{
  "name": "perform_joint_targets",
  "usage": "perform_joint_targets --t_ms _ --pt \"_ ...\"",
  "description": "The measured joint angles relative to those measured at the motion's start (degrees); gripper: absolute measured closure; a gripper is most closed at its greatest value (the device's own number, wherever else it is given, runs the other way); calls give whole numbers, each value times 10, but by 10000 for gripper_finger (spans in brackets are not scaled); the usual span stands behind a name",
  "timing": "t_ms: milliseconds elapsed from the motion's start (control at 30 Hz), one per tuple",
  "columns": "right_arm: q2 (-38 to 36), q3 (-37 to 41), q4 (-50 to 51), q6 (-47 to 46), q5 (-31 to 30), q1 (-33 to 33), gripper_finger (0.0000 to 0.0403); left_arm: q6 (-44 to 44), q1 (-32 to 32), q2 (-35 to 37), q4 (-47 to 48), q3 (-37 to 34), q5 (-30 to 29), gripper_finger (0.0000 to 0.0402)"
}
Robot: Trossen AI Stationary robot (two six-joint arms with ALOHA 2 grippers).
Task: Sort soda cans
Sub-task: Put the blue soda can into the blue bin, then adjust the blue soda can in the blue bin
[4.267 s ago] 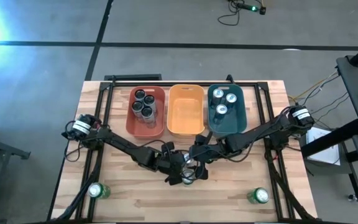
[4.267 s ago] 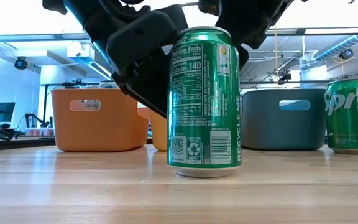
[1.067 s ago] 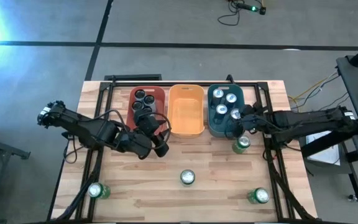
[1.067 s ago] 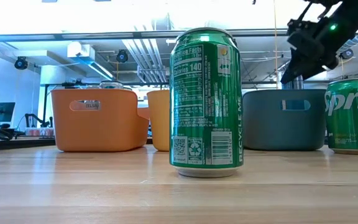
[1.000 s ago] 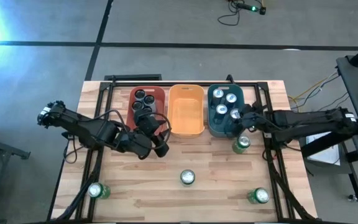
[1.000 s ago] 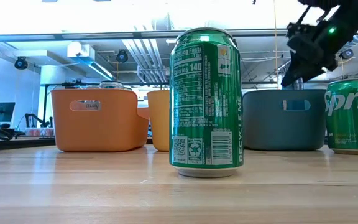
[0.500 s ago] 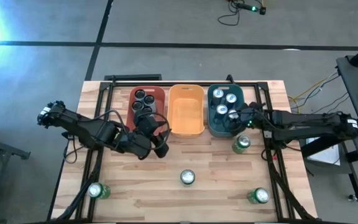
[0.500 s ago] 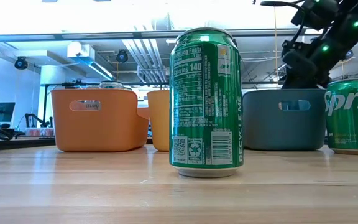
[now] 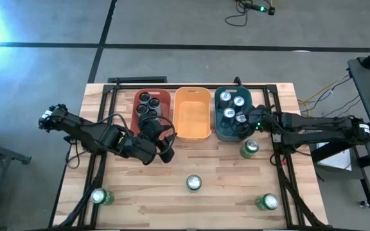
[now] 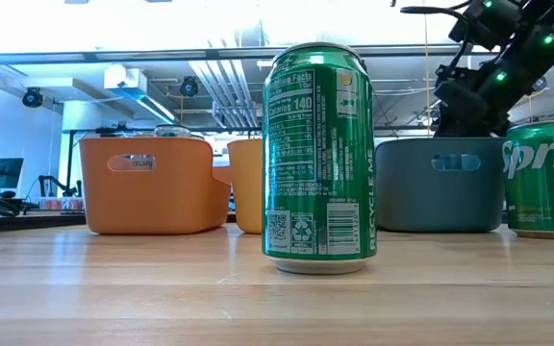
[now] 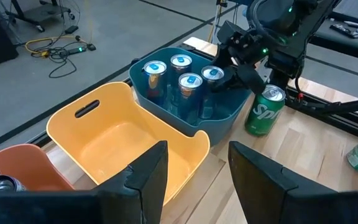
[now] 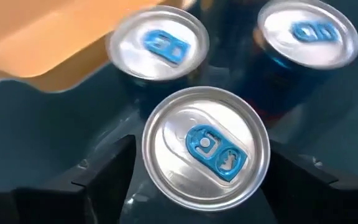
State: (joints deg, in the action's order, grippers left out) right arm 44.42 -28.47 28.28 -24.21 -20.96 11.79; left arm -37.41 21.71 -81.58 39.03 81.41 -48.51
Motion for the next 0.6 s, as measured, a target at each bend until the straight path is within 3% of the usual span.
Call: perform_joint_targets --t_ms 233,600 --pt "0 -50 22 77 27 0 71 -2 0 0 0 0 0 248" --pt "44 -114 47 133 50 0 91 -4 -1 0 0 0 -1 248"
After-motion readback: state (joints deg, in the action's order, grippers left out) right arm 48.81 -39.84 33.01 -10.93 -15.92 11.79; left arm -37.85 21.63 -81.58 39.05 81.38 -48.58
